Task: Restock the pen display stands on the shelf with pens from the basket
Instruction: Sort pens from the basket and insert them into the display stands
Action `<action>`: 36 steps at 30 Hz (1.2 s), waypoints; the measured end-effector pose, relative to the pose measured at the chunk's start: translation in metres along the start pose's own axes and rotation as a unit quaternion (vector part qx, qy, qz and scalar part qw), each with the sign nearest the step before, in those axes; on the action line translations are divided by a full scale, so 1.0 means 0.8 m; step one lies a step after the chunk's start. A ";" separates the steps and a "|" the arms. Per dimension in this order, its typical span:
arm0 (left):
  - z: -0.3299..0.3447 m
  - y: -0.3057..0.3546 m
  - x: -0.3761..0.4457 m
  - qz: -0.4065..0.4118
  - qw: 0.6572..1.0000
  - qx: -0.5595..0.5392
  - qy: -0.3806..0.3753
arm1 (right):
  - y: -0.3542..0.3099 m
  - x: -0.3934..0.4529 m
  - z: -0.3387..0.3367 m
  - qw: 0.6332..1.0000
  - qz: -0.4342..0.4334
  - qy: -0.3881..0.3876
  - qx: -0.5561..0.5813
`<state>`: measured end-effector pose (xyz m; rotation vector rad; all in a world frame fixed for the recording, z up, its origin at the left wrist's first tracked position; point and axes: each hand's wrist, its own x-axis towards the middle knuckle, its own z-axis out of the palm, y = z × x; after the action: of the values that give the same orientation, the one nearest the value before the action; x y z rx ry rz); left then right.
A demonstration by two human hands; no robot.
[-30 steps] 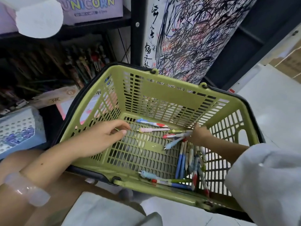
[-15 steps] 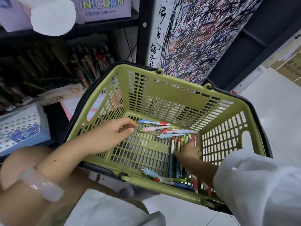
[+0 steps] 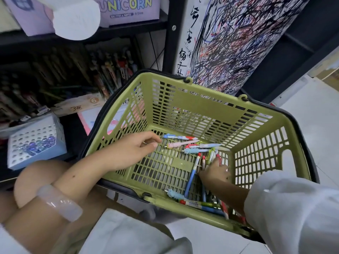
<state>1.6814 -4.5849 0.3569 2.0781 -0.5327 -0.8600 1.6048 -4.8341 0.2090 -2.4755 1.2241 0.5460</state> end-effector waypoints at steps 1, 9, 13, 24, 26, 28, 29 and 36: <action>0.000 0.000 0.000 0.000 1.000 0.001 0.001 | -0.001 -0.002 0.001 1.000 -0.016 0.009 -0.026; -0.002 0.000 0.000 0.007 1.000 0.000 0.011 | -0.010 -0.005 -0.010 0.998 -0.051 -0.025 0.029; -0.001 -0.001 0.000 0.003 1.000 -0.006 0.009 | -0.006 -0.010 -0.005 0.996 -0.086 -0.008 0.035; 0.000 0.008 -0.005 0.009 0.999 -0.010 0.030 | -0.016 -0.009 -0.019 0.980 -0.113 -0.038 0.162; -0.003 0.009 -0.006 0.000 0.999 -0.023 0.036 | -0.033 -0.024 -0.040 0.964 -0.173 -0.051 0.196; -0.005 0.013 -0.006 -0.006 0.997 -0.057 0.046 | -0.062 -0.045 -0.073 0.931 -0.257 -0.051 0.254; -0.005 0.016 -0.006 -0.007 0.995 -0.092 0.047 | -0.080 -0.058 -0.092 0.909 -0.297 -0.052 0.289; -0.022 0.045 -0.017 0.025 0.927 -0.369 0.054 | -0.200 -0.166 -0.170 0.737 -0.370 -0.217 0.522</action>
<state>1.6820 -4.5886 0.3990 1.3985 -0.1527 -0.7566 1.6858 -4.7114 0.4094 -1.4754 0.1308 0.0999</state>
